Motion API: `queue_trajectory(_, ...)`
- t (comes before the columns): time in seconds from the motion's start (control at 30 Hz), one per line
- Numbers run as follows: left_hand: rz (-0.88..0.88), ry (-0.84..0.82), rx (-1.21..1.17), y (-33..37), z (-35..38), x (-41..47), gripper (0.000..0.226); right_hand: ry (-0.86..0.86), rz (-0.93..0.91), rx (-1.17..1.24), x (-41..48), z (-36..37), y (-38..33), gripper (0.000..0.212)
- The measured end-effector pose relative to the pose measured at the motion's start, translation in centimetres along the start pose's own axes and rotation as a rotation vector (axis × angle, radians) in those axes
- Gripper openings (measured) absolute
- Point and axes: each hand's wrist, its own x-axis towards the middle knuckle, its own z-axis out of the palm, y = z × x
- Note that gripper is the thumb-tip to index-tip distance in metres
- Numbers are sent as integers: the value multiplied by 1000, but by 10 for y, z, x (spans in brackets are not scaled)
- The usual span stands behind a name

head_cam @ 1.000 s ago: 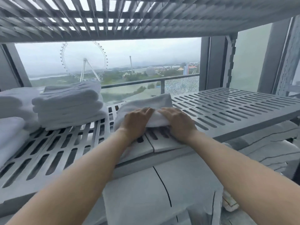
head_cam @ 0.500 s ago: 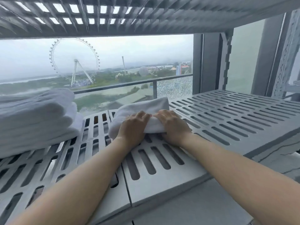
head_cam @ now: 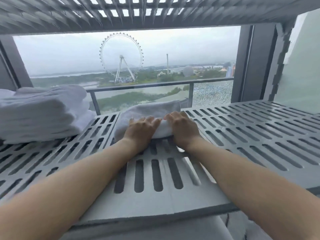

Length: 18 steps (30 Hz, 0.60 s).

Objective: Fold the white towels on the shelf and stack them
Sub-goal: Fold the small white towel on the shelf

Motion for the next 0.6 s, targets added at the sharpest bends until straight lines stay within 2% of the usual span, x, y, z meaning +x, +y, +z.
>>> queue_trajectory(0.27, -26, 11, -20, 121, -9, 70, 56, 43, -106, -137, -16, -23, 140, 41)
queue_trajectory(0.4, -74, 230, -54, 179, -19, 111, 56, 210, -278, -388, -13, -43, 211, 24)
queue_trajectory(0.47, -93, 273, -54, 200, -25, 126, 55, 242, -335, -455, -11, -53, 238, 19)
queue_trajectory(0.53, -107, 240, -155, 216, -28, 136, 53, 235, -373, -411, -12, -53, 260, 27)
queue_trajectory(0.6, -79, 149, -253, 222, -20, 141, 51, 130, -367, -267, -21, -43, 277, 41)
